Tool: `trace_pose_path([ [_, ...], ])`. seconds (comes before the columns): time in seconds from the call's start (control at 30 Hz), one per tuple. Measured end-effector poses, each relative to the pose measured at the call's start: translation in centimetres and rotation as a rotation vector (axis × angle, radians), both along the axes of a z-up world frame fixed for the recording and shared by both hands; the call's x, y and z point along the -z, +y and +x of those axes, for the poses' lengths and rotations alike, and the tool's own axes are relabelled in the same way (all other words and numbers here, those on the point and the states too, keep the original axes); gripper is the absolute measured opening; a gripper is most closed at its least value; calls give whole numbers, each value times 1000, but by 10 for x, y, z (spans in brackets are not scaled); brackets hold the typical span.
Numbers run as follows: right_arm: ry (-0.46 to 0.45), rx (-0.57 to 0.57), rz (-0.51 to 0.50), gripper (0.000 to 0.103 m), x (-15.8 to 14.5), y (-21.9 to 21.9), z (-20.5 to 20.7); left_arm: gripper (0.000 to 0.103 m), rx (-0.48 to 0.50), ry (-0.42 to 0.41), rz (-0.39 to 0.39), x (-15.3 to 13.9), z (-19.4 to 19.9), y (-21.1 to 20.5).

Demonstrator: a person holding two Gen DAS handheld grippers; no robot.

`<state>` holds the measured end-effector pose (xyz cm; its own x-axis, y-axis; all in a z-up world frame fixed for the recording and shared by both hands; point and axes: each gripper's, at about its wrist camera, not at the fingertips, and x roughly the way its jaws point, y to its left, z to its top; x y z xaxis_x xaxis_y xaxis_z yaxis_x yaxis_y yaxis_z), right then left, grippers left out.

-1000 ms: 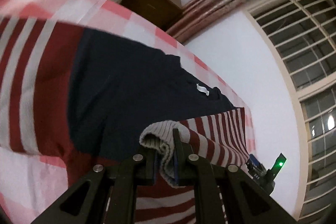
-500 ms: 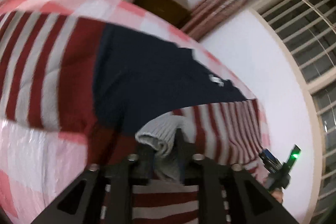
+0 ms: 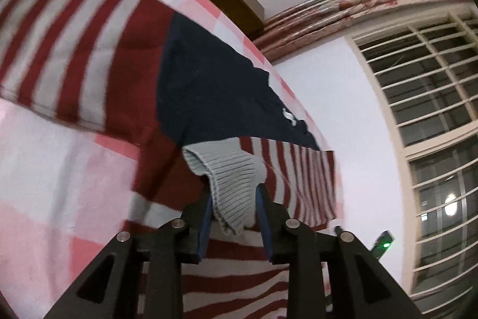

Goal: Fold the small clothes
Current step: 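Carry the held grey cuff across the sweater back with the left tool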

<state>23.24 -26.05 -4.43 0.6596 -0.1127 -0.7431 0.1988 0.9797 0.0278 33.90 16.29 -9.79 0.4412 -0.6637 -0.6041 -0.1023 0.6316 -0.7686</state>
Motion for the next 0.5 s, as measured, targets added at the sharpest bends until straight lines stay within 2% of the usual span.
trace_pose_path([
  [0.07,-9,-9,-1,103,-2,6,0,21,3,-5,-12,4,2,-4],
  [0.1,-11,-13,-3,103,-3,8,-1,5,20,-15,1,1,1,-8],
  [0.17,-21,-17,-13,103,-6,9,-2,7,46,-76,-19,-13,-7,-11],
  [0.2,-26,-15,-16,103,-8,9,-2,7,42,-93,20,-23,-11,-10],
  [0.23,-30,-12,-17,103,-10,7,-2,8,36,-73,72,-24,-11,-10],
  [0.3,-37,2,-9,103,-12,4,1,8,35,20,246,-16,-7,-11],
  [0.37,-34,12,4,103,-12,1,5,10,54,28,216,-13,-6,-6],
  [0.4,-34,11,10,103,-12,1,8,14,49,35,208,-15,-6,-4],
  [0.43,-37,8,10,103,-14,2,11,22,26,33,227,-19,-7,0],
  [0.5,-50,-7,-1,103,-17,7,16,26,-62,-4,340,-34,-12,4],
])
